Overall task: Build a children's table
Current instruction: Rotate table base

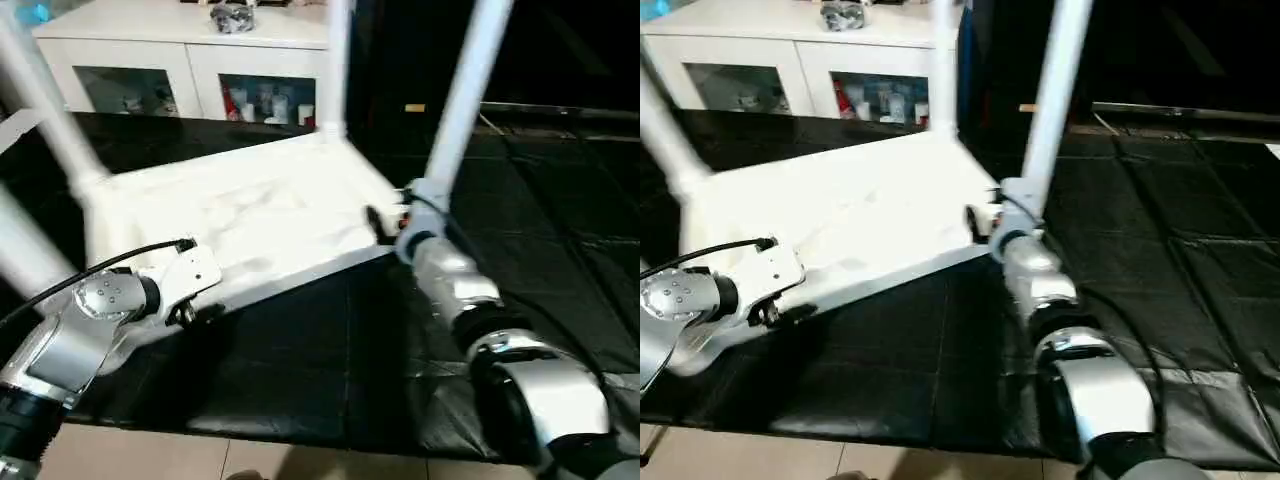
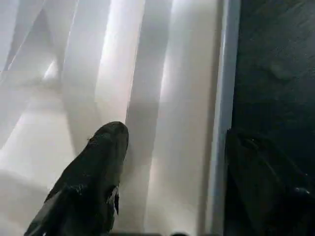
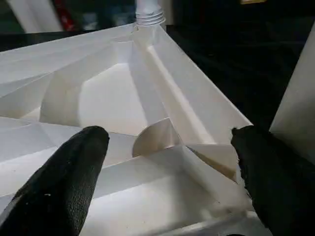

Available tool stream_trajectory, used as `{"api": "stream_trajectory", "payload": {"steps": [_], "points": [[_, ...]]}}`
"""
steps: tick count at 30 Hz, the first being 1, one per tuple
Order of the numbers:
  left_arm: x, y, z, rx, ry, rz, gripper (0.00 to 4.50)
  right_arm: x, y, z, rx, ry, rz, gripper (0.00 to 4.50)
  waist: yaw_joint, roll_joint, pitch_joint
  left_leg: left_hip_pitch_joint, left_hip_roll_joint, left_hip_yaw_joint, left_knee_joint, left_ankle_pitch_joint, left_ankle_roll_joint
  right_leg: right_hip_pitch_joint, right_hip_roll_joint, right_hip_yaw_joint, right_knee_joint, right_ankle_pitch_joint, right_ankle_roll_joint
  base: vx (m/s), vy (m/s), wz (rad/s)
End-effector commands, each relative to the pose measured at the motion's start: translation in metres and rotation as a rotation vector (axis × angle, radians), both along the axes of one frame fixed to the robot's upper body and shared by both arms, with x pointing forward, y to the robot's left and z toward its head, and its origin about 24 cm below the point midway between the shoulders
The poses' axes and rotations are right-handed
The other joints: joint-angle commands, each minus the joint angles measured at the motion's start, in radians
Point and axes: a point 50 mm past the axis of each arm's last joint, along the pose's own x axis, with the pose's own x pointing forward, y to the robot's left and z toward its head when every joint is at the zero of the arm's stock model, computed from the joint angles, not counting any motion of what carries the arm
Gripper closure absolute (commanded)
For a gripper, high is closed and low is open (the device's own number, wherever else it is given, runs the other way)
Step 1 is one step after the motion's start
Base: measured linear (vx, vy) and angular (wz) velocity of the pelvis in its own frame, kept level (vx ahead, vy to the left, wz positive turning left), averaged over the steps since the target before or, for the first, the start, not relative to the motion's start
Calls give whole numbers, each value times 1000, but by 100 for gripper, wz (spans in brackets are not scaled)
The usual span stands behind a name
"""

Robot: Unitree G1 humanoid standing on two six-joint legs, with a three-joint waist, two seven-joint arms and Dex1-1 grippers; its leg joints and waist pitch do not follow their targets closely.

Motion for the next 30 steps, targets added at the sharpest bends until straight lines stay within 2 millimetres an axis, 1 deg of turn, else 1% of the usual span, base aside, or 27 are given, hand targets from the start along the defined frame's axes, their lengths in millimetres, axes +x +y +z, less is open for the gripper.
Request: {"api": "stream_trajectory", "payload": {"steps": [1, 4, 5, 6, 7, 9, 10, 11, 12, 13, 14, 15, 16, 17, 18, 19, 20, 21, 22, 23, 24, 25, 26, 27, 28, 29, 30], "points": [[4, 4, 4, 35, -58, 10, 96, -2, -23, -3, -12, 3, -80, 0, -8, 13, -70, 22, 39, -16, -69, -301, -25, 37, -76, 64, -75, -303, -171, 0, 0, 0], [4, 0, 4, 2, -88, 7, 96, -4, -24, -6, -17, 5, -58, 0, -6, 12, -71, 18, 41, -16, -70, -287, -22, 40, -77, 64, -72, -286, -171, 0, 0, 0], [3, -5, 5, -33, -108, -6, 96, -5, -23, -7, -25, 1, -38, 0, -5, 12, -72, 17, 41, -16, -70, -284, -21, 41, -77, 64, -72, -281, -171, 0, 0, 0], [2, -11, 5, -108, -127, 1, 96, -7, -22, -9, -37, -2, -12, 0, -6, 16, -73, 14, 40, -17, -69, -276, -19, 43, -79, 64, -71, -274, -174, 0, 0, 0], [2, -13, 6, -135, -133, 4, 96, -7, -21, -10, -41, -3, -2, 0, -8, 12, -73, 12, 41, -15, -68, -269, -18, 46, -80, 64, -72, -262, -179, 0, 0, 0], [-5, -23, 7, -296, -139, 7, 96, -10, -15, -11, -51, -18, 70, 0, -9, 12, -75, 7, 41, -17, -68, -254, -11, 49, -80, 63, -67, -241, -190, 0, 0, 0], [-8, -26, 7, -359, -133, 13, 96, -11, -13, -11, -51, -25, 99, 0, -13, 11, -74, 7, 42, -15, -67, -257, -7, 48, -80, 63, -68, -233, -199, 0, 0, 0], [-12, -30, 7, -440, -121, 9, 96, -12, -10, -11, -40, -34, 137, 0, -16, 8, -75, 4, 41, -14, -65, -247, 1, 51, -80, 63, -66, -221, -204, 0, 0, 0], [-21, -33, 8, -578, -89, 17, 68, -16, -3, -8, -16, -66, 234, 0, -18, 2, -74, 2, 41, -12, -64, -239, 13, 53, -80, 63, -64, -215, -208, 0, 0, 0], [-21, -33, 8, -578, -89, 17, 68, -16, -3, -8, -16, -66, 234, 0, -18, 2, -74, -3, 41, -13, -64, -232, 19, 57, -81, 63, -63, -213, -207, 0, 0, 0], [-24, -33, 8, -611, -84, 19, 63, -17, -1, -8, -17, -78, 269, 0, -19, 0, -74, -3, 41, -13, -65, -225, 26, 55, -78, 62, -66, -220, -202, 0, 0, 0], [-34, -32, 6, -703, -43, 33, 58, -22, 6, -4, 20, -115, 364, 0, -22, -2, -72, 0, 41, -12, -65, -230, 35, 50, -74, 62, -69, -236, -199, 0, 0, 0], [-38, -31, 6, -728, -34, 39, 44, -24, 6, -3, 18, -129, 377, 0, -21, -4, -71, 0, 41, -11, -63, -230, 44, 53, -77, 63, -69, -246, -195, 0, 0, 0], [-41, -29, 5, -749, -28, 49, 30, -25, 8, -1, 39, -144, 387, 0, -23, -4, -66, 1, 42, -12, -67, -243, 46, 49, -75, 63, -74, -290, -181, 0, 0, 0], [-45, -27, 5, -762, -19, 62, 21, -27, 8, 0, 12, -159, 402, 0, -23, -4, -65, 6, 41, -10, -67, -253, 46, 44, -73, 63, -79, -316, -175, 0, 0, 0], [-48, -25, 4, -772, -14, 70, 17, -28, 9, 1, -7, -169, 414, 0, -23, -2, -65, 10, 42, -11, -66, -260, 42, 41, -71, 63, -80, -330, -171, 0, 0, 0], [-55, -20, 3, -781, 4, 84, 14, -30, 10, 2, -6, -192, 417, 0, -25, 0, -60, 11, 42, -11, -71, -284, 33, 38, -68, 63, -87, -376, -157, 0, 0, 0], [-61, -16, 3, -790, 22, 93, 3, -31, 12, 4, 20, -206, 412, 0, -24, 1, -60, 14, 43, -13, -71, -296, 27, 37, -71, 63, -87, -390, -151, 0, 0, 0], [-71, -9, 2, -805, 55, 108, 3, -34, 13, 6, 45, -215, 419, 0, -25, 5, -57, 13, 44, -16, -75, -319, 20, 37, -71, 64, -89, -416, -140, 0, 0, 0], [-79, -4, 2, -813, 83, 113, 3, -37, 16, 8, 65, -222, 444, 0, -28, 4, -56, 11, 45, -18, -78, -333, 17, 37, -71, 65, -90, -423, -130, 0, 0, 0], [-84, 0, 1, -807, 107, 116, 3, -38, 16, 8, 85, -216, 450, 0, -31, 3, -55, 12, 44, -18, -80, -341, 17, 36, -67, 65, -92, -432, -124, 0, 0, 0], [-87, 3, 1, -803, 121, 118, 3, -39, 17, 8, 98, -212, 454, 0, -31, 7, -55, 20, 42, -17, -79, -362, 14, 30, -63, 65, -96, -440, -121, 0, 0, 0], [-100, 15, -2, -773, 200, 130, 3, -42, 18, 9, 143, -202, 463, 0, -30, 11, -52, 18, 41, -20, -81, -373, 12, 31, -64, 66, -96, -448, -119, 0, 0, 0], [-105, 20, -3, -755, 236, 135, 3, -44, 18, 9, 153, -200, 464, 0, -30, 12, -53, 19, 42, -20, -82, -383, 12, 29, -65, 67, -97, -456, -114, 0, 0, 0], [-107, 22, -3, -748, 246, 138, 3, -44, 18, 10, 161, -198, 470, 0, -33, 9, -50, 18, 40, -23, -85, -400, 8, 29, -64, 66, -99, -484, -105, 0, 0, 0], [-110, 25, -3, -737, 260, 142, 3, -46, 18, 10, 173, -195, 478, 0, -31, 11, -48, 27, 42, -22, -84, -416, 1, 21, -63, 69, -104, -500, -100, 0, 0, 0], [-116, 33, -3, -714, 296, 162, 3, -48, 19, 9, 193, -180, 488, 0, -31, 13, -46, 28, 41, -23, -84, -424, -2, 19, -64, 70, -105, -512, -99, 0, 0, 0]]}}
